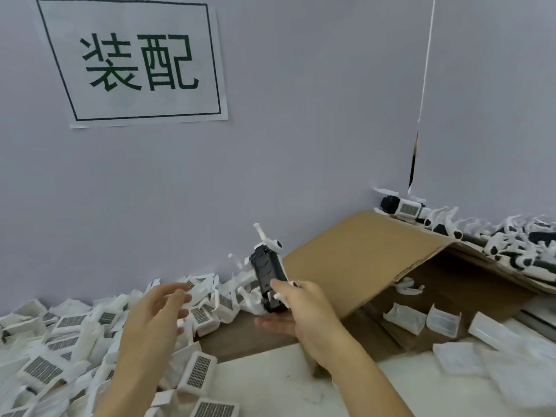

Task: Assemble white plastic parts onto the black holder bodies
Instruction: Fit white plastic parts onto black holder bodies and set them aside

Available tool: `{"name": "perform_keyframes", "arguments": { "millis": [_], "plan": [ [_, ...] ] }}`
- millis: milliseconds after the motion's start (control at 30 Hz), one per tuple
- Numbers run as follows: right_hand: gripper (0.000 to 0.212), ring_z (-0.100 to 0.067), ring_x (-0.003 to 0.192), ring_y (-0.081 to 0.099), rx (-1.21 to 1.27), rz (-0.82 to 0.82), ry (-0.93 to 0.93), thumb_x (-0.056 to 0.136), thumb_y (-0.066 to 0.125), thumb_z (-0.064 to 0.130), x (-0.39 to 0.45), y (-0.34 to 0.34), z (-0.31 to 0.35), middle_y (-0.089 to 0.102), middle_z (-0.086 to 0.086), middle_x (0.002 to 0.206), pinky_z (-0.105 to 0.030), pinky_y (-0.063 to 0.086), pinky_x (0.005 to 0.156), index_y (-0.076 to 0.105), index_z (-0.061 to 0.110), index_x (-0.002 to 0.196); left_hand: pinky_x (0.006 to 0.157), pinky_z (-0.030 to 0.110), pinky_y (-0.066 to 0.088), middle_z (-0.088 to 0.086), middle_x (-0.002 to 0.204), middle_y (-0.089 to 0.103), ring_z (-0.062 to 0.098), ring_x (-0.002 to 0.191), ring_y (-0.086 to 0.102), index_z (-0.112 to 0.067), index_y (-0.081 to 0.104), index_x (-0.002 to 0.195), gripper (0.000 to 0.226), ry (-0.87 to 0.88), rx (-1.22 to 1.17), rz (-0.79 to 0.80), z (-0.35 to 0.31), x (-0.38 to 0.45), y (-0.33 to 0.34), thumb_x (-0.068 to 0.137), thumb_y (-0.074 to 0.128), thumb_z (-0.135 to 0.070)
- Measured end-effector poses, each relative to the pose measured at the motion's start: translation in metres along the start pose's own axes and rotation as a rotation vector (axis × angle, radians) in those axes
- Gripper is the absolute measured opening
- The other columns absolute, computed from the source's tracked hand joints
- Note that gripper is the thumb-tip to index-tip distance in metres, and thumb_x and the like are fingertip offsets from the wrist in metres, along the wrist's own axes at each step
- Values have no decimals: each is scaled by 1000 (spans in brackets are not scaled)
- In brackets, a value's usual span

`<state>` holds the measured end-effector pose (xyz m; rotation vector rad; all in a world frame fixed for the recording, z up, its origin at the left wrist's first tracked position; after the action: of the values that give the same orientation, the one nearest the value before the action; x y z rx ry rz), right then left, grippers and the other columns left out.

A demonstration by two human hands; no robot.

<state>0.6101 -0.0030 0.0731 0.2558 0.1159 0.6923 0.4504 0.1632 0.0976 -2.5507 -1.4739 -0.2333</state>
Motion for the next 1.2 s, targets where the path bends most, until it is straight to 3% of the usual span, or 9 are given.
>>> {"name": "perform_keyframes", "arguments": {
  "millis": [200, 333, 400, 500, 567, 633, 867, 1100, 1200],
  "plan": [
    [22, -32, 72, 73, 510, -51, -76, 102, 45, 8, -5, -36, 55, 69, -25, 98, -29, 60, 57, 62, -2, 111, 90, 52, 52, 3, 80, 76, 28, 84, 69, -15, 73, 86, 24, 65, 243, 75, -14, -16, 15, 98, 57, -2],
    [21, -35, 81, 73, 741, -176, -204, 103, 42, 10, 7, -87, 113, 61, -22, 116, -29, 61, 61, 58, 3, 114, 95, 48, 49, 2, 74, 76, 28, 85, 70, -18, 76, 84, 27, 72, 358, 143, -16, -19, 24, 94, 61, 3],
    [24, -36, 88, 67, 838, -271, -254, 104, 40, 13, 18, -115, 139, 57, -20, 125, -34, 61, 75, 57, 7, 120, 89, 39, 52, 10, 85, 75, 27, 81, 70, -21, 77, 84, 29, 142, 435, 181, -22, -21, 25, 90, 65, 5],
    [44, -46, 109, 56, 936, -286, -230, 108, 33, 27, 31, -142, 158, 39, -25, 149, -53, 50, 100, 40, 8, 147, 72, 7, 49, 16, 86, 74, 17, 69, 68, -24, 79, 73, 40, 262, 535, 202, -28, -20, 14, 82, 70, 13],
    [53, -51, 129, 46, 882, -235, -167, 108, 34, 34, 35, -141, 156, 31, -29, 154, -57, 45, 104, 33, 4, 152, 76, 4, 45, 6, 83, 76, 18, 68, 69, -28, 77, 62, 44, 258, 628, 234, -23, -14, 3, 79, 73, 12],
    [57, -47, 128, 50, 738, -203, -133, 108, 37, 35, 35, -126, 145, 39, -31, 148, -50, 47, 97, 32, -3, 150, 76, 6, 46, -9, 72, 74, 9, 69, 69, -32, 78, 74, 40, 260, 722, 296, -14, -7, -8, 81, 74, 6],
    [26, -27, 74, 71, 233, 101, 24, 101, 49, 19, 8, 0, 47, 74, -17, 94, -33, 54, 68, 66, 5, 115, 75, 13, 48, -12, 90, 70, -10, 85, 60, -31, 70, 91, 19, 190, 876, 405, 14, 15, -44, 98, 61, -16],
    [28, -24, 54, 63, -178, 139, 179, 105, 46, 12, 2, 55, -69, 73, -13, 71, -25, 44, 51, 73, 9, 98, 75, 9, 42, -13, 103, 63, 2, 91, 56, -26, 67, 105, 13, 251, 1064, 393, 36, 75, -55, 98, 57, -22],
    [30, -22, 47, 60, -251, 60, 111, 104, 45, 7, 10, 40, -68, 71, -11, 64, -25, 41, 49, 73, 8, 94, 96, 30, 45, -2, 124, 58, 17, 117, 51, -23, 60, 123, 26, 311, 1361, 427, 49, 109, -49, 101, 52, -33]
  ]
}}
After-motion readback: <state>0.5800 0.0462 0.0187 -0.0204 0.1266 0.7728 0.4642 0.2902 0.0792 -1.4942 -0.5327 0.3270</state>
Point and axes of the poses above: each hand's wrist, its own x-axis towards the middle knuckle, its own y-axis out of the palm, z = x × y, the point moved 8 cm from there along x, towards the middle knuckle
